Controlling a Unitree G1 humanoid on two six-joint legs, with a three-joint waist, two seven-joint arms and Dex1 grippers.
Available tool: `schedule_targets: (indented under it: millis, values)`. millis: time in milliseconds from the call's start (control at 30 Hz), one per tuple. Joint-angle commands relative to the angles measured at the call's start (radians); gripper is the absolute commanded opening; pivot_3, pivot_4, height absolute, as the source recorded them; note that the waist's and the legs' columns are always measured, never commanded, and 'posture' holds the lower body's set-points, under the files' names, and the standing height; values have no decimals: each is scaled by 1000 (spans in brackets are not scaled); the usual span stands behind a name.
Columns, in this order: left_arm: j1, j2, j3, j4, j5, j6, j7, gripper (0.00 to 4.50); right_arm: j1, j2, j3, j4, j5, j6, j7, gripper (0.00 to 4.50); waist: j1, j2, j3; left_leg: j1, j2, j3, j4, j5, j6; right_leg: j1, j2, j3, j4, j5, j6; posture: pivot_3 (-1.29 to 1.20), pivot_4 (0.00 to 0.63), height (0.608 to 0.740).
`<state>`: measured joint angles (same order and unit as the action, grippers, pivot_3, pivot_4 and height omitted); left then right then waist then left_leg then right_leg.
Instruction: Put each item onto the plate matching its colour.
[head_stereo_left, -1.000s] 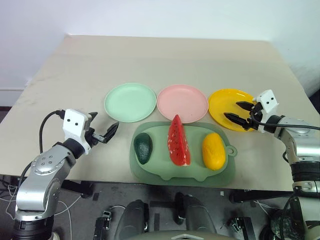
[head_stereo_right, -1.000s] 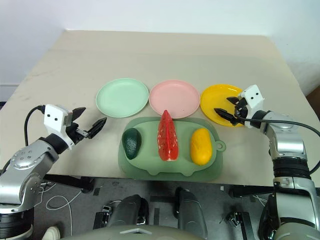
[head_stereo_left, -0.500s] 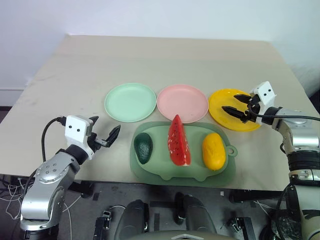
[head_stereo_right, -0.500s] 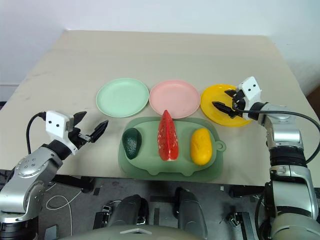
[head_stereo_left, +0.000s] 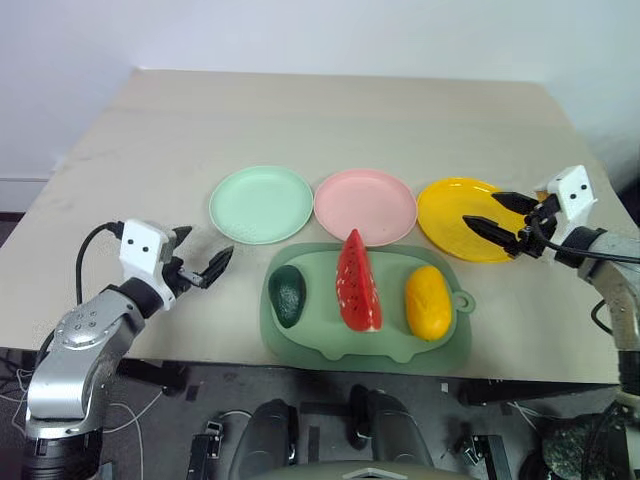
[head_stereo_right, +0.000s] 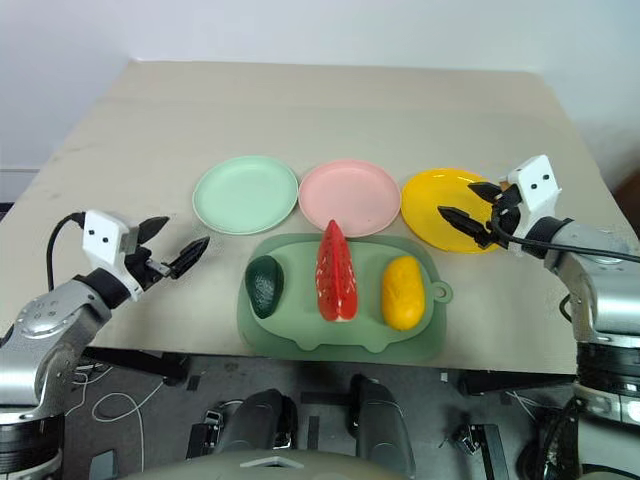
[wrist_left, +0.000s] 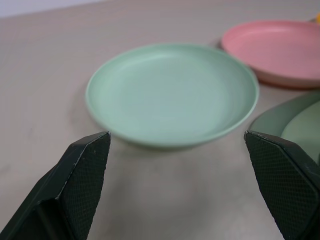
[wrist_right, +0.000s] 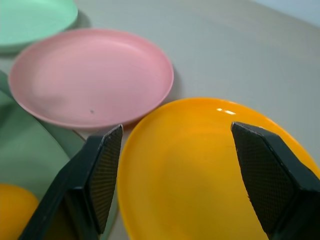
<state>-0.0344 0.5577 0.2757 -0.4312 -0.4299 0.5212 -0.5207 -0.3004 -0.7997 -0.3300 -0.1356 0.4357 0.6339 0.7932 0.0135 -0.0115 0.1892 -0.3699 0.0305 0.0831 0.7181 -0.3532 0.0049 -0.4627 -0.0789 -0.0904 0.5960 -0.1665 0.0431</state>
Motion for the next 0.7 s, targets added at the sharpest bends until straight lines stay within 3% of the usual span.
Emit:
schedule_targets:
  millis: [33,67,267,400,700]
  values:
    - [-24,19,-9,-23,-35,8,-33,4500,62,-30,-88,-254,208,265,-23,4184,0,0,0,0,0,0,0,0,0,0,0,0,0,0,0,0,150,740]
    - [-27,24,-15,-35,-42,12,-43,4500,78,-33,-111,-312,270,339,-36,4480,-1,0,0,0,1,-1,-1,0,0,-1,1,0,0,0,0,0,150,740]
    - [-46,30,-36,-32,-49,23,-57,4500,58,-16,-180,-468,430,711,-247,4480,1,0,0,-1,1,0,-1,0,0,-1,1,0,0,0,0,0,150,740]
    - [-58,38,-72,-2,-23,11,-65,4500,27,87,-231,-536,501,921,-357,4480,1,0,0,-1,0,-1,0,0,0,-1,0,0,-1,0,0,0,150,740]
    - [-75,16,-91,-20,-31,19,-38,4500,78,210,-170,-543,510,980,-536,4480,-1,0,0,-2,0,-1,-1,0,0,-2,1,0,0,0,0,0,150,740]
